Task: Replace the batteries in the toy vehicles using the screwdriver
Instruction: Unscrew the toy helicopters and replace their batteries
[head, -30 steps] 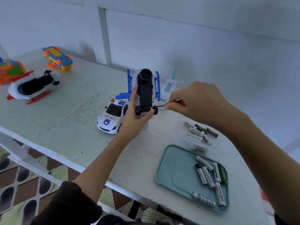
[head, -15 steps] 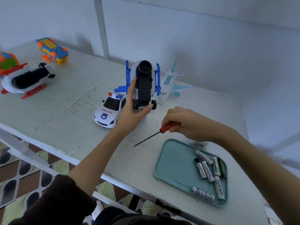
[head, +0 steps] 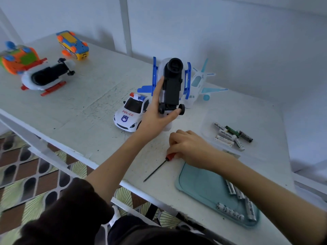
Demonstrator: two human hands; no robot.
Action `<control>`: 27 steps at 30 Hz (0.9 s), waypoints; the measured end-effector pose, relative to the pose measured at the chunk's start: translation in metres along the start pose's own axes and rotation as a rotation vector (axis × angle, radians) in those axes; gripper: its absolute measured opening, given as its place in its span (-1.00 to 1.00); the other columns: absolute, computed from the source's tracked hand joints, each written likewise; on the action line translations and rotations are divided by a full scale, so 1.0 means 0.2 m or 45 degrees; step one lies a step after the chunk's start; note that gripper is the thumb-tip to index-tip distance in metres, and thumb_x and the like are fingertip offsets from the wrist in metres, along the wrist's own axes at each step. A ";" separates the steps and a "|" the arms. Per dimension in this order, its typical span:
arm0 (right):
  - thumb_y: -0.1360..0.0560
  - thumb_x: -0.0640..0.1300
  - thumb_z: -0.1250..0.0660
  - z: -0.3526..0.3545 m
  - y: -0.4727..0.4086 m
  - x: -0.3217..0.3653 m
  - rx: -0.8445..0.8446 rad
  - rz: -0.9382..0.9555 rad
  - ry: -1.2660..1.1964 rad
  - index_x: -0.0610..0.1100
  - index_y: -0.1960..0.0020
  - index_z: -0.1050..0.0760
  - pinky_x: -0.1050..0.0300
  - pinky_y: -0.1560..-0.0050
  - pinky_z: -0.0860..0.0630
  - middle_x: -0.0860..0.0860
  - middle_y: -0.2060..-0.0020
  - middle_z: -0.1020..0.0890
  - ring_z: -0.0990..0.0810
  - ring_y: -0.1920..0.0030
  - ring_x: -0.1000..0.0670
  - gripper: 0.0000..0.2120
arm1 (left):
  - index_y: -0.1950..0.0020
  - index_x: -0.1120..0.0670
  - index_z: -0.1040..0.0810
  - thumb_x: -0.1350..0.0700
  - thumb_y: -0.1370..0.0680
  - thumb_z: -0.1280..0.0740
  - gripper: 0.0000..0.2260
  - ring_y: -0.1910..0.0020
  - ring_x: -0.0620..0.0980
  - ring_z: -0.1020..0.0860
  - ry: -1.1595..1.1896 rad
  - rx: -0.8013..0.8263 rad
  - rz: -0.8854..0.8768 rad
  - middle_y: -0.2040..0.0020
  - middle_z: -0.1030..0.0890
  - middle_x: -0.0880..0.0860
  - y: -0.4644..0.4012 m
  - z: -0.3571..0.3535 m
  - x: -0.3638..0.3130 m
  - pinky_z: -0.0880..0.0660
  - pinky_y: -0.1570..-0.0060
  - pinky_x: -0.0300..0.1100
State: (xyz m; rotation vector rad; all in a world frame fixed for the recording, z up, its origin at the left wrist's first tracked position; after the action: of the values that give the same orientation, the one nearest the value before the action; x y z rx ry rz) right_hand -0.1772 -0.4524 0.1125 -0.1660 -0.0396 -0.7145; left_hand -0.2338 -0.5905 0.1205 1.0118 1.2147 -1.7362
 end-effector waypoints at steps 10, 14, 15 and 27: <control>-0.45 -0.02 -0.33 0.37 0.05 -0.05 -0.137 -0.244 -0.460 -0.11 0.03 -0.62 0.17 0.15 -0.54 0.11 0.18 -0.59 -0.55 0.24 0.16 -0.80 | -0.53 -0.18 0.05 0.17 -0.53 -0.38 -0.23 -0.24 -0.18 -0.50 0.034 0.016 0.002 -0.29 -0.31 -0.51 0.01 0.01 -0.02 -0.42 -0.32 -0.03; -0.48 -0.14 -0.35 0.57 0.02 -0.17 -0.626 -0.428 -0.448 -0.10 -0.04 -0.57 0.30 0.18 -0.51 0.01 0.07 -0.58 -0.54 0.19 0.10 -0.85 | -0.51 -0.17 0.01 0.23 -0.53 -0.37 -0.25 -0.13 -0.22 -0.54 0.129 0.030 -0.025 -0.45 -0.34 -0.01 -0.01 0.00 -0.07 -0.50 -0.21 -0.16; -0.48 -0.13 -0.34 0.61 0.00 -0.21 -0.671 -0.498 -0.418 -0.08 -0.12 -0.53 0.34 0.17 -0.49 -0.01 -0.02 -0.53 -0.53 0.14 0.10 -0.79 | -0.50 -0.21 0.01 0.23 -0.53 -0.36 -0.26 -0.15 -0.20 -0.54 0.147 0.042 -0.042 -0.46 -0.32 0.04 -0.02 0.00 -0.11 -0.49 -0.22 -0.17; -0.48 -0.12 -0.35 0.87 -0.34 -0.31 -0.709 -0.514 -0.669 -0.01 -0.42 -0.21 0.05 0.08 -0.59 0.03 -0.21 -0.50 -0.60 0.17 -0.16 -0.43 | -0.50 -0.14 0.01 0.24 -0.57 -0.30 -0.33 -0.16 -0.14 -0.55 0.159 0.172 -0.213 -0.45 -0.31 -0.07 -0.30 0.13 -0.33 -0.46 -0.21 -0.21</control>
State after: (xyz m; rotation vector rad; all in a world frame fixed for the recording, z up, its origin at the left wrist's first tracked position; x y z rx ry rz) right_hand -0.2657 -0.4341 0.2871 -0.8965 -0.3860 -1.0574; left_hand -0.2676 -0.5916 0.2083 1.1401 1.3056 -1.9307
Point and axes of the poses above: each hand's wrist, its own y-axis away from the middle knuckle, its own z-axis out of the back of the hand, x = y × z, the point moved 1 cm from there along -y, towards the middle knuckle
